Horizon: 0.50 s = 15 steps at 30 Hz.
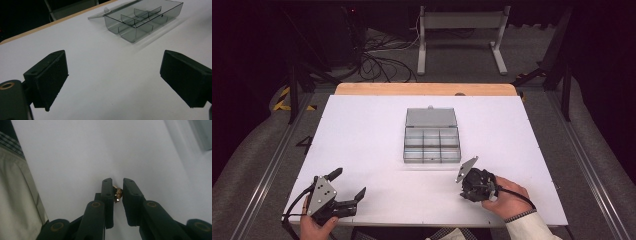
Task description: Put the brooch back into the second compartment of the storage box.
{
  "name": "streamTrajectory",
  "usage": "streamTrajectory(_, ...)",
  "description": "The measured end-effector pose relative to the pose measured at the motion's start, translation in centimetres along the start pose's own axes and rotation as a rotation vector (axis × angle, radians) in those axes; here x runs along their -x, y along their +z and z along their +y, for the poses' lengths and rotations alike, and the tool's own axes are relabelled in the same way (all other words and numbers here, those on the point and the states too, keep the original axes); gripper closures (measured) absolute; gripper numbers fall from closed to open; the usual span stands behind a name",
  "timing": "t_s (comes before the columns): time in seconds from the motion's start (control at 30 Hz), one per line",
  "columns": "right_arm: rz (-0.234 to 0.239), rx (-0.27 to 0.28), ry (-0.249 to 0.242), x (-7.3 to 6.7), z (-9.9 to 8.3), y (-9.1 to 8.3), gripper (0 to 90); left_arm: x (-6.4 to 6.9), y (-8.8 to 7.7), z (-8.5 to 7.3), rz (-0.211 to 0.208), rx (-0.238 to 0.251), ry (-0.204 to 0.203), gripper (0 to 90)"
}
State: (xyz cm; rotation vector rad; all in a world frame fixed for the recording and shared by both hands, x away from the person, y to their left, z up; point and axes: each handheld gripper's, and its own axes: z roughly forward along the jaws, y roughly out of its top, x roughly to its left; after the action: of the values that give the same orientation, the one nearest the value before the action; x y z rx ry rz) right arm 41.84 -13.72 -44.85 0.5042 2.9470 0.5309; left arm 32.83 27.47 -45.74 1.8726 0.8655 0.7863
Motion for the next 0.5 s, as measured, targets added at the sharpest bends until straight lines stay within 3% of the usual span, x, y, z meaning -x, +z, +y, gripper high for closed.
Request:
streamTrajectory(0.4,-0.02,0.024,0.0,-0.02,0.28,-0.68,79.8,-0.01,0.01,-0.01,-0.001,-0.002,0.0,8.2)
streamTrajectory(0.5,-0.028,0.051,-0.002,0.01,0.36,-1.0,79.8,-0.02,-0.01,-0.01,0.001,-0.001,0.0,8.2)
